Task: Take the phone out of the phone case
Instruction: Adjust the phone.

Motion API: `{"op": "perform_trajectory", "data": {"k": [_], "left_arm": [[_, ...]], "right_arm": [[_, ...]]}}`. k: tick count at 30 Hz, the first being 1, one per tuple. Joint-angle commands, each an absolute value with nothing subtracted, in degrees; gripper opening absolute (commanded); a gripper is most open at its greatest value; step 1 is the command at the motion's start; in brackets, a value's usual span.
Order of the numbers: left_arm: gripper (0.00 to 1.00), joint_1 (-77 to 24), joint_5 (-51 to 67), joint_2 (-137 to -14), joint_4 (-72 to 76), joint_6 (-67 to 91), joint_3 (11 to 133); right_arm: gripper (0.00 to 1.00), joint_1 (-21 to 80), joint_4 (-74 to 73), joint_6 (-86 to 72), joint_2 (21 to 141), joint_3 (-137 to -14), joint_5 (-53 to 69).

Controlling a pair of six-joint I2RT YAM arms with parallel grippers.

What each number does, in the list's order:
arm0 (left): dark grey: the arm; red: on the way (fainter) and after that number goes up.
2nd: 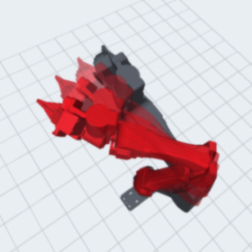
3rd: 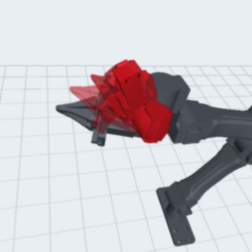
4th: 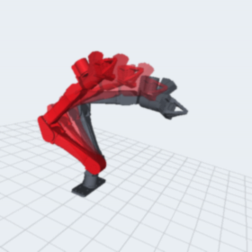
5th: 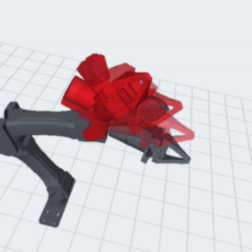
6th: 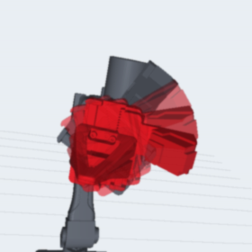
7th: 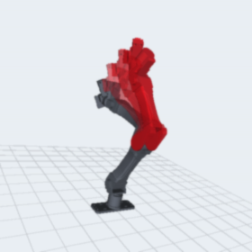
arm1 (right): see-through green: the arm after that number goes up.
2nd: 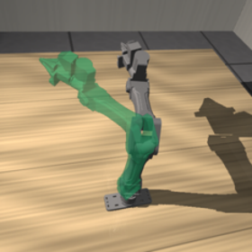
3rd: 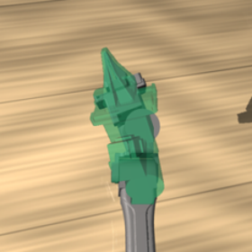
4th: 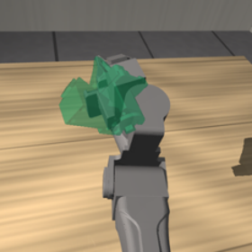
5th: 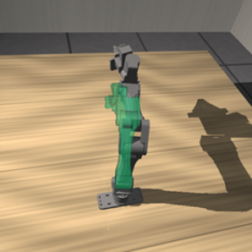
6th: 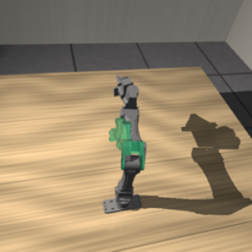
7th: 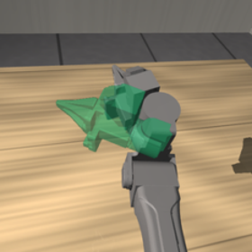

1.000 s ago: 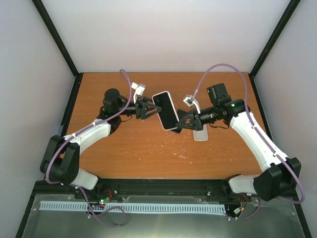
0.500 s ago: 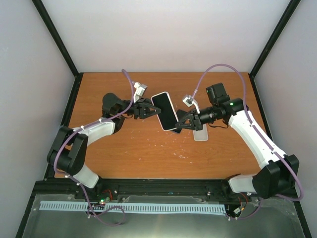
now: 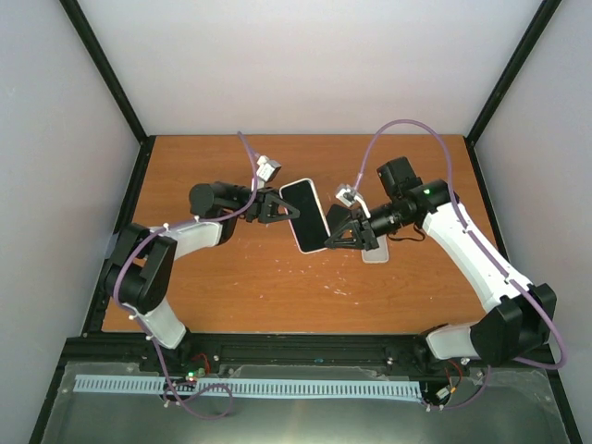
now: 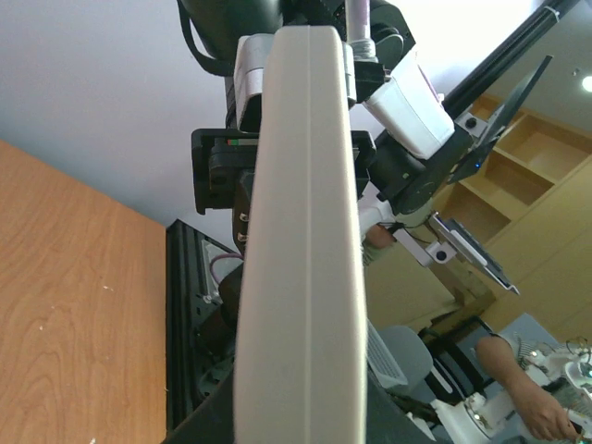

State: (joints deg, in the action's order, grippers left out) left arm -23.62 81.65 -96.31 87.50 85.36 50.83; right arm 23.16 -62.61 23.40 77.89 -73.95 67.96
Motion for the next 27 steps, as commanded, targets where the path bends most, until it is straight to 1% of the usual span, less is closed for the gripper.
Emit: {"op": "perform_trajectory", "data": {"k": [1, 12, 16, 18, 19, 25, 27], "left_arm": [[0.00, -24.08, 84.71, -97.00, 101.78, 91.58, 53.35], [0.00, -26.12, 79.90, -98.13, 101.95, 96.21, 56.35], [0.00, -26.63, 77.72, -98.91, 101.96, 97.04, 57.16], [0.00, -26.63, 76.68, -98.90, 101.96, 97.45, 57.66], [0.00, -26.63, 76.38, -98.75, 101.95, 97.52, 57.84], [0.00, -26.63, 75.48, -97.02, 101.32, 97.41, 58.27], [0.00, -26.63, 75.45, -96.73, 100.47, 96.92, 58.27]], "right_arm": [[0.03, 26.39, -60.67, 30.53, 73.00, -79.09, 74.96], [0.03, 30.98, -51.99, 29.52, 71.32, -83.76, 81.28], [0.10, 32.30, -49.49, 27.83, 70.44, -85.97, 80.56], [0.17, 32.60, -46.96, 25.69, 69.96, -86.41, 80.17], [0.19, 32.76, -45.87, 24.54, 69.84, -86.44, 80.20], [0.20, 32.78, -45.59, 23.15, 70.02, -87.08, 81.05], [0.31, 32.78, -46.45, 24.15, 69.61, -87.04, 81.04]]}}
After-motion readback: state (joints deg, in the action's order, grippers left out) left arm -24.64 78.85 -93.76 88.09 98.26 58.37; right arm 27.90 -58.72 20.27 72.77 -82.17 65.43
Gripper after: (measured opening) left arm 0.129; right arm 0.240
